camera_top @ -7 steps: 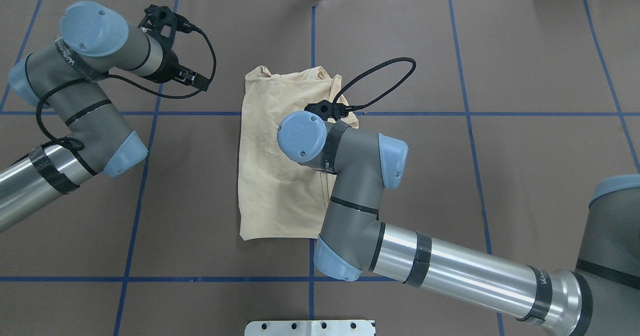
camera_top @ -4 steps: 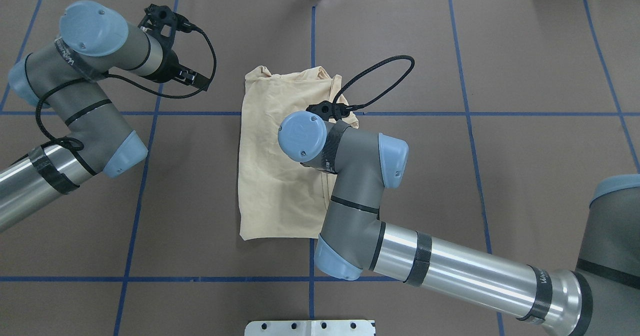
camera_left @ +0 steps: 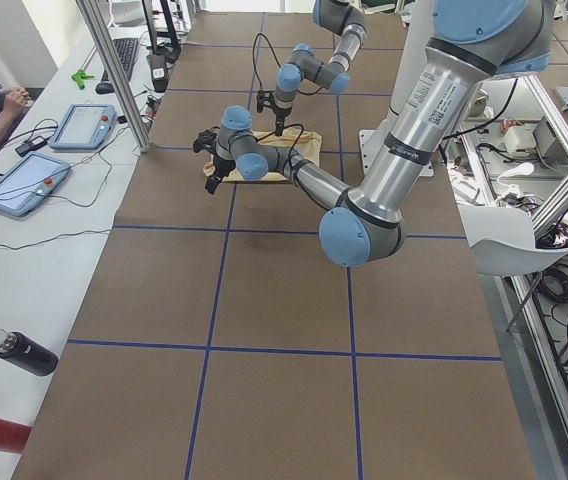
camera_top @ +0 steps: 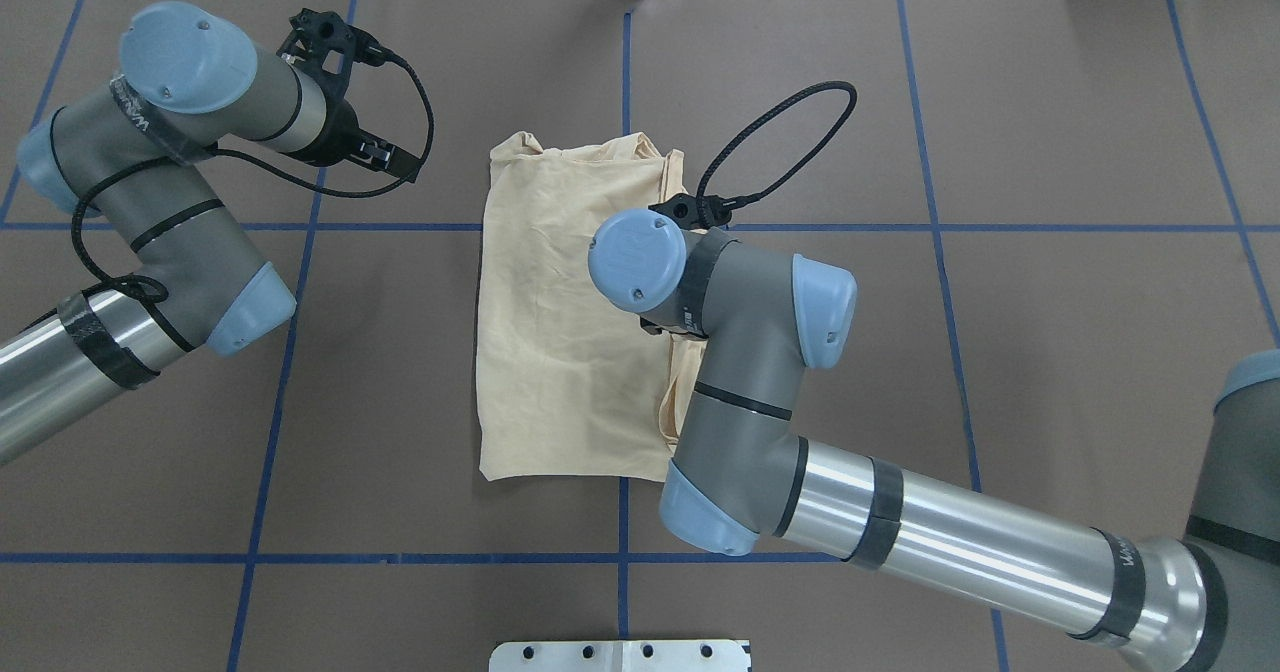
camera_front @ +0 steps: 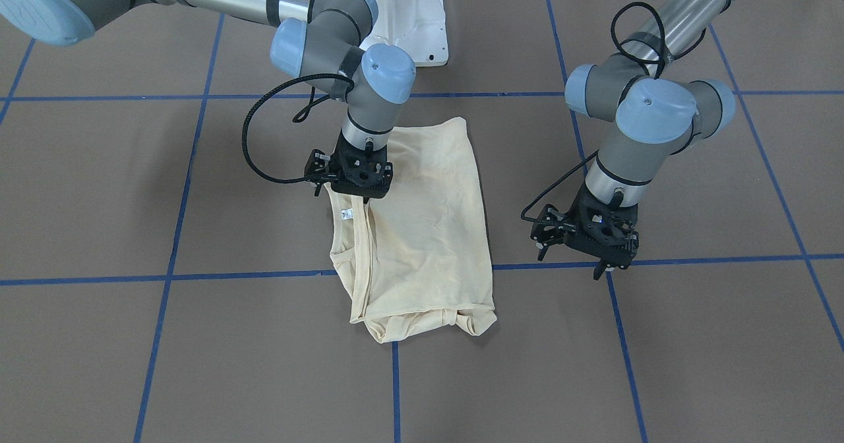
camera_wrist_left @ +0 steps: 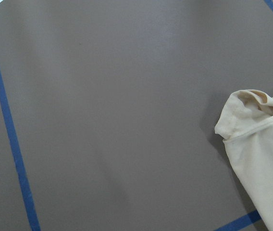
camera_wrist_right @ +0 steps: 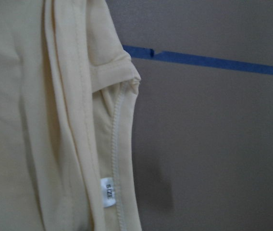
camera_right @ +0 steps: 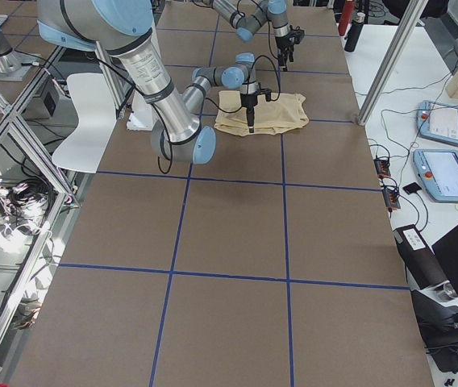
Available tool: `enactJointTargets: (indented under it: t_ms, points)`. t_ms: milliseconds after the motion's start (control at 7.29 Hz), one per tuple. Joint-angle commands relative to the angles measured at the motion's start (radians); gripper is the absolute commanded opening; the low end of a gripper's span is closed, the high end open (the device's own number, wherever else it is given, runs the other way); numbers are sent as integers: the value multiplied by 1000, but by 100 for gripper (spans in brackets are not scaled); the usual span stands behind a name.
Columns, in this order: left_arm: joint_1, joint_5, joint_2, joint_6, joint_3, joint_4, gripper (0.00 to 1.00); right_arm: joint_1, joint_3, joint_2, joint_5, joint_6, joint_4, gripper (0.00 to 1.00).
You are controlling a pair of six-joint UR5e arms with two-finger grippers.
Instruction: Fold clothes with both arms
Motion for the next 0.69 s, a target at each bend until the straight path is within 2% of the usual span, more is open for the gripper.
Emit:
enactJointTargets:
  t_ms: [0, 549]
  points:
    - [0, 0, 0, 0, -1, 1, 100, 9, 137, -140, -2, -51, -12, 100]
    - [0, -6, 11, -2, -25, 1, 100, 8, 203, -133, 12, -8, 14, 100]
